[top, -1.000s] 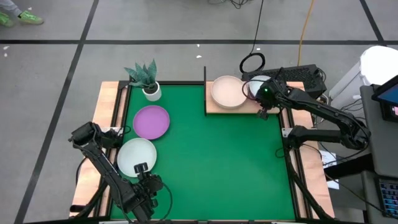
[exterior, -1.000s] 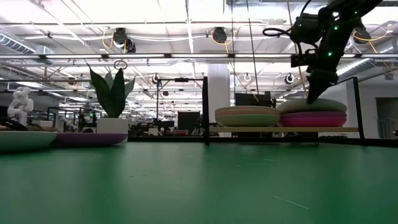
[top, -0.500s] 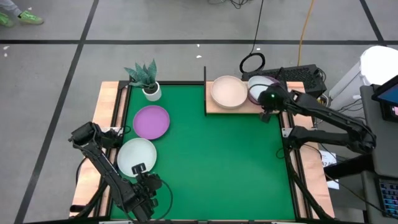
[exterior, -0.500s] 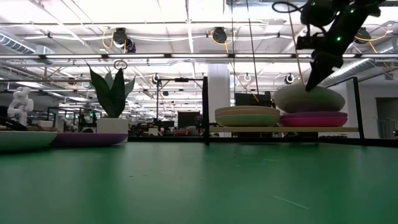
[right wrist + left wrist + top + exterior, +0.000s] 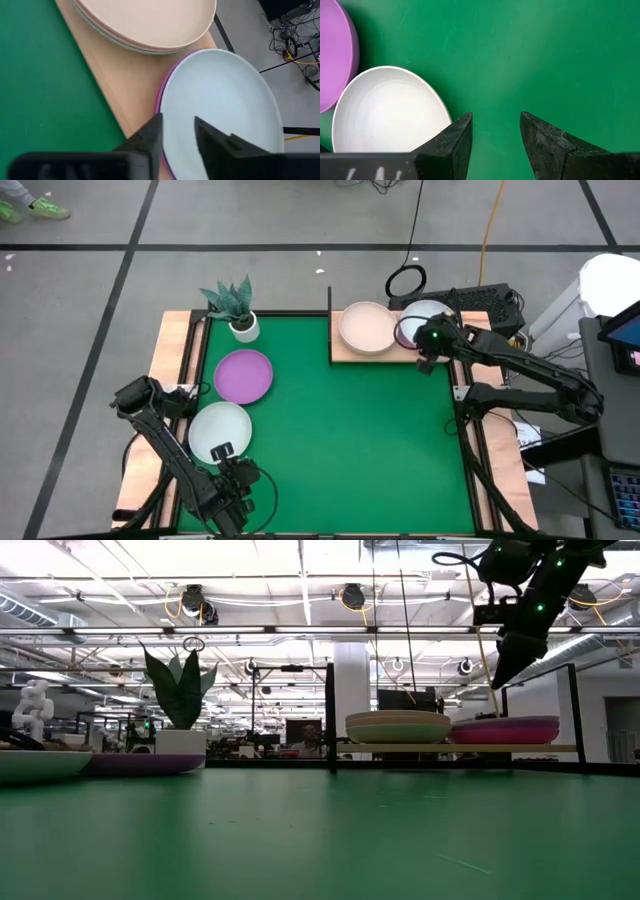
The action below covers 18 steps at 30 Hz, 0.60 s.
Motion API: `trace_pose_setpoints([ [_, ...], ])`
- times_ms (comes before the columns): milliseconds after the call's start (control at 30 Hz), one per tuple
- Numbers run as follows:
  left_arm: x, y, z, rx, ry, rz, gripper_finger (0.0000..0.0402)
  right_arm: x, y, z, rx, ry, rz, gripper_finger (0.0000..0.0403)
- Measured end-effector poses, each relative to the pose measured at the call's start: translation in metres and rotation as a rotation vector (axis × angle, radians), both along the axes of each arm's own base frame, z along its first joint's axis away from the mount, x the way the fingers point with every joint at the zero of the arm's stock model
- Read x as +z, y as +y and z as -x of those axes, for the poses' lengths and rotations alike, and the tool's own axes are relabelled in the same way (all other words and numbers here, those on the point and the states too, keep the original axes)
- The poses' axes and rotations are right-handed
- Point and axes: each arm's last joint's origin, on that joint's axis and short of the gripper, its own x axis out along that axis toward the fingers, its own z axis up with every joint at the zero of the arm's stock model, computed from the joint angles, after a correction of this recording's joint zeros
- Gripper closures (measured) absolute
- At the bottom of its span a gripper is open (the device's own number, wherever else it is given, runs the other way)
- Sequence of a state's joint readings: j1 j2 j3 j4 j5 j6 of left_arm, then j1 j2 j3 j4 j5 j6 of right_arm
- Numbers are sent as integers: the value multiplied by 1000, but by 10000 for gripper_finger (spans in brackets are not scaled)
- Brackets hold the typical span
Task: Place and stack plates onto a shelf
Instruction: Stack the light blue plate on the light orange plate on the shelf
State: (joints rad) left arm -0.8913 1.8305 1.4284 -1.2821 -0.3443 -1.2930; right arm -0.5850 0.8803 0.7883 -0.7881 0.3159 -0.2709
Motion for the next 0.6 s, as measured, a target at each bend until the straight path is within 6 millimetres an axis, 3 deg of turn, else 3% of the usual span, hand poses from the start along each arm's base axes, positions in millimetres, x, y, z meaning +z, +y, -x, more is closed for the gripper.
trace_pose_setpoints([
  [233,-2,0,2,23,-2,-2,231,7,9,-2,29,-150,-47,224],
  [600,-38,15,14,136,77,-25,231,23,52,-1,232,-373,-186,228],
])
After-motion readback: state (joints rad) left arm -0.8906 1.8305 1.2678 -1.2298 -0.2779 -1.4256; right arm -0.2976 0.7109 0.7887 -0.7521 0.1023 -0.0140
